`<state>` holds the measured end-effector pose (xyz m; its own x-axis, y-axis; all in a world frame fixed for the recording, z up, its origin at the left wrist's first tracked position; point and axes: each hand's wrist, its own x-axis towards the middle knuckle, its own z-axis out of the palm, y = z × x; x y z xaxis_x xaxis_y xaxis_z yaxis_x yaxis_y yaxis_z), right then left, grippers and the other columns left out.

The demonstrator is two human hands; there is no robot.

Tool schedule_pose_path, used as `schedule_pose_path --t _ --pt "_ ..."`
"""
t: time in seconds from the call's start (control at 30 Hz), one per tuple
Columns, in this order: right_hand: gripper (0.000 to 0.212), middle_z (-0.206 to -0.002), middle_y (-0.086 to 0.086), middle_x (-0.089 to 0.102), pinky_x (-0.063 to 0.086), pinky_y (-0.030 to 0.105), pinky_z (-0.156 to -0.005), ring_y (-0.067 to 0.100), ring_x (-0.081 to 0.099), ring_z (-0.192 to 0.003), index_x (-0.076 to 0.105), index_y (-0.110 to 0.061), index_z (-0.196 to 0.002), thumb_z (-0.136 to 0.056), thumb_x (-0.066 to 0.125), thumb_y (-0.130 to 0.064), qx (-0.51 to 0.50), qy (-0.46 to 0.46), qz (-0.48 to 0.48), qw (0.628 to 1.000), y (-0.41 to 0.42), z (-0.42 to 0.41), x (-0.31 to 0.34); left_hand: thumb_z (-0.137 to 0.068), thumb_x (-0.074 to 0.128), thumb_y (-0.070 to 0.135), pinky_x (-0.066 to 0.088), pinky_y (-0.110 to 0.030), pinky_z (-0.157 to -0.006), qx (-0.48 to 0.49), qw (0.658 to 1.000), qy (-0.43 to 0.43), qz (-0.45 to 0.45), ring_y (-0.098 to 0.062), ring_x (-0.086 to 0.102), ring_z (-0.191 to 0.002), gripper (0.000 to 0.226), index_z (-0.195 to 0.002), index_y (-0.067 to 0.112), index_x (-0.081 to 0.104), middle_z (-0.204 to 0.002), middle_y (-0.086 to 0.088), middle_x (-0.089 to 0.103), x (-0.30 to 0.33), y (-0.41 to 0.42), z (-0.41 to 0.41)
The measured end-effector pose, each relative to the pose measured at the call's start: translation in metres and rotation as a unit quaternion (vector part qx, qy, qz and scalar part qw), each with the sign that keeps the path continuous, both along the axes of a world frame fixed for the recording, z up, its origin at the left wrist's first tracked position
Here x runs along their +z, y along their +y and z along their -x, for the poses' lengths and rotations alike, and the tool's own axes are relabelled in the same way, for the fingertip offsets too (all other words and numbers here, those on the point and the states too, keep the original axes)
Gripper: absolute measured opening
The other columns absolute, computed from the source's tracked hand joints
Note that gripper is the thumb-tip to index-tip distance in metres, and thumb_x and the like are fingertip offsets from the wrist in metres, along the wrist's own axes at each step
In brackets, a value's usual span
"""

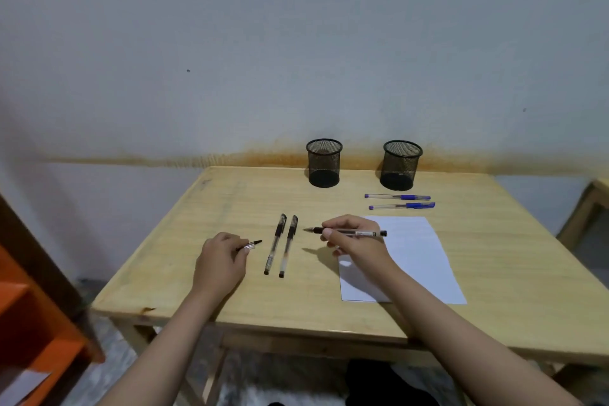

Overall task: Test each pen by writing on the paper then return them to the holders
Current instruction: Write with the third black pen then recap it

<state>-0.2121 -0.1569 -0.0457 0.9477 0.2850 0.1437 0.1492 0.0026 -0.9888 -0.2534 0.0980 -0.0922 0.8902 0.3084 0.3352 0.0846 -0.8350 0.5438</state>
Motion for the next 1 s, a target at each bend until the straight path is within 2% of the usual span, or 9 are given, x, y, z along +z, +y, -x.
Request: schedule_pose_path --t 0.07,0.13,0.2,0.27,0.37,0.57,0.83,1.0 --pt "0.01 -0.08 0.008 0.075 0.056 0.032 -0.066 0.015 0.07 -0.073 0.075 -0.015 -0.086 -0.082 0.07 -0.008 0.01 -0.002 0.002 1.0 0.001 0.005 0.0 -0.084 0.066 0.02 0.051 -0.037 -0.076 0.005 1.0 -0.013 0.028 -0.025 0.06 -0.092 0.017 -0.098 0.014 0.073 -0.094 -0.001 0.068 0.002 -0.001 -0.001" --pt "0.009 -0.08 0.008 0.075 0.056 0.033 -0.067 0.017 0.07 -0.075 0.075 -0.015 -0.087 -0.083 0.069 -0.008 0.016 -0.002 0.002 1.0 0.001 0.01 0.0 -0.084 0.067 0.016 0.049 -0.026 -0.073 -0.007 0.995 -0.031 0.09 -0.018 0.063 -0.087 0.014 -0.096 0.013 0.073 -0.09 0.001 0.069 0.01 -0.006 0.0" --pt "0.009 -0.079 0.007 0.075 0.055 0.033 -0.066 0.017 0.068 -0.073 0.075 -0.013 -0.088 -0.084 0.068 -0.008 0.02 -0.001 -0.003 1.0 0.001 0.012 0.002 -0.083 0.067 0.01 0.044 -0.013 -0.068 -0.05 0.987 -0.045 0.144 -0.008 0.062 -0.083 0.014 -0.095 0.014 0.074 -0.088 0.004 0.069 0.022 -0.015 0.003" --pt "0.009 -0.078 0.006 0.075 0.054 0.031 -0.064 0.015 0.067 -0.071 0.074 -0.011 -0.089 -0.084 0.067 -0.007 0.024 0.0 -0.009 1.0 0.001 0.014 0.005 -0.082 0.067 0.005 0.044 -0.008 -0.067 -0.098 0.976 -0.061 0.183 -0.002 0.063 -0.081 0.018 -0.094 0.016 0.074 -0.087 0.008 0.07 0.034 -0.028 0.006" --pt "0.01 -0.08 0.007 0.074 0.054 0.03 -0.063 0.014 0.067 -0.071 0.073 -0.011 -0.091 -0.085 0.067 -0.007 0.027 -0.009 -0.01 1.0 0.001 0.016 0.009 -0.08 0.068 0.001 0.045 -0.008 -0.069 -0.14 0.961 -0.086 0.223 0.001 0.063 -0.081 0.022 -0.092 0.019 0.074 -0.086 0.01 0.07 0.048 -0.045 0.008" --pt "0.011 -0.079 0.004 0.075 0.055 0.03 -0.066 0.017 0.068 -0.075 0.073 -0.016 -0.088 -0.085 0.067 -0.008 0.025 -0.023 -0.011 0.999 -0.004 0.02 0.011 -0.079 0.069 0.002 0.048 -0.014 -0.075 -0.175 0.958 -0.089 0.211 -0.003 0.064 -0.084 0.021 -0.092 0.018 0.075 -0.087 0.005 0.071 0.056 -0.066 0.007" --pt "0.011 -0.072 0.0 0.073 0.054 0.024 -0.062 0.011 0.066 -0.069 0.072 -0.013 -0.085 -0.086 0.065 -0.004 -0.002 -0.031 -0.026 0.999 -0.015 0.021 0.012 -0.08 0.068 0.002 0.047 -0.012 -0.073 -0.16 0.958 -0.088 0.219 -0.003 0.063 -0.081 0.022 -0.09 0.021 0.074 -0.087 0.003 0.071 0.054 -0.072 0.006" --pt "0.009 -0.077 0.003 0.073 0.055 0.022 -0.063 0.01 0.069 -0.072 0.071 -0.015 -0.085 -0.084 0.068 -0.006 0.002 -0.047 -0.005 0.999 -0.014 0.022 0.01 -0.08 0.069 0.002 0.051 -0.023 -0.08 -0.189 0.954 -0.079 0.22 -0.01 0.064 -0.088 0.023 -0.093 0.02 0.074 -0.088 0.002 0.071 0.056 -0.081 0.009"
